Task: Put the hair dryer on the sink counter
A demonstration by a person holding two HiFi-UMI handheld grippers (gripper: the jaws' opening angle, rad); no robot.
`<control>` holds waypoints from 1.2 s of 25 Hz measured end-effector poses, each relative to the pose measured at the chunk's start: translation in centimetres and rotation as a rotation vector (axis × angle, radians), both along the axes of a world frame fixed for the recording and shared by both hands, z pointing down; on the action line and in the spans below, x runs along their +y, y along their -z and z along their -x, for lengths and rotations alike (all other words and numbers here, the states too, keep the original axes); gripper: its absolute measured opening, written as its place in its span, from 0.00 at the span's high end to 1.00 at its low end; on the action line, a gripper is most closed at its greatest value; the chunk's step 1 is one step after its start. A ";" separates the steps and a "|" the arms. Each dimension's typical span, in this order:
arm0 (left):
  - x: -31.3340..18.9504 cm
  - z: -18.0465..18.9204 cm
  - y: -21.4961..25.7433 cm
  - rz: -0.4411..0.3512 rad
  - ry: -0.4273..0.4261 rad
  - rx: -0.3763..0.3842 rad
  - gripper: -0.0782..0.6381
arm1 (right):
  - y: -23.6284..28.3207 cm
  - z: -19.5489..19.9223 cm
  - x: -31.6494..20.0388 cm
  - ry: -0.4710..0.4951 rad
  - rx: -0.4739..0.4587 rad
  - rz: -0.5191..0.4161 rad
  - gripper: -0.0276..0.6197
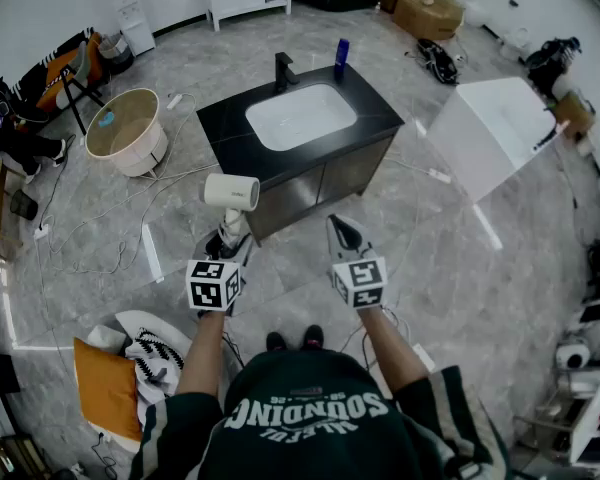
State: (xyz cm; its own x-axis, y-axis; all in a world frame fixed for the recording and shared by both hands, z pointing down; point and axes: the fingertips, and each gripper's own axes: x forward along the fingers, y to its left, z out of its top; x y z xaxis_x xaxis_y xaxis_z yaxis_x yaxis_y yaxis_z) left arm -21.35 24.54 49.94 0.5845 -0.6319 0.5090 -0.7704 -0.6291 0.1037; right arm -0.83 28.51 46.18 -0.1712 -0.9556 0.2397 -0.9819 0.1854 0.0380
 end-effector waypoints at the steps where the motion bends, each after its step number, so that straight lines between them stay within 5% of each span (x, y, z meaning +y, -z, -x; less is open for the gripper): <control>1: 0.1 -0.2 0.1 0.001 0.002 0.002 0.58 | 0.2 -0.2 0.1 0.002 -0.006 -0.010 0.96; 30: 0.3 -5.0 -0.5 0.002 0.093 0.007 0.58 | -1.4 -5.4 0.1 0.104 0.003 0.031 0.96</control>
State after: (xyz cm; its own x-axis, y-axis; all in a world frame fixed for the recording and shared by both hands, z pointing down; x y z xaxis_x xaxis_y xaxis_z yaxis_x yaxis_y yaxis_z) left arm -16.32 24.87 50.40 0.5270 -0.6824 0.5066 -0.8245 -0.5550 0.1102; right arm 4.61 28.63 47.56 -0.2686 -0.9248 0.2693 -0.9571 0.2878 0.0338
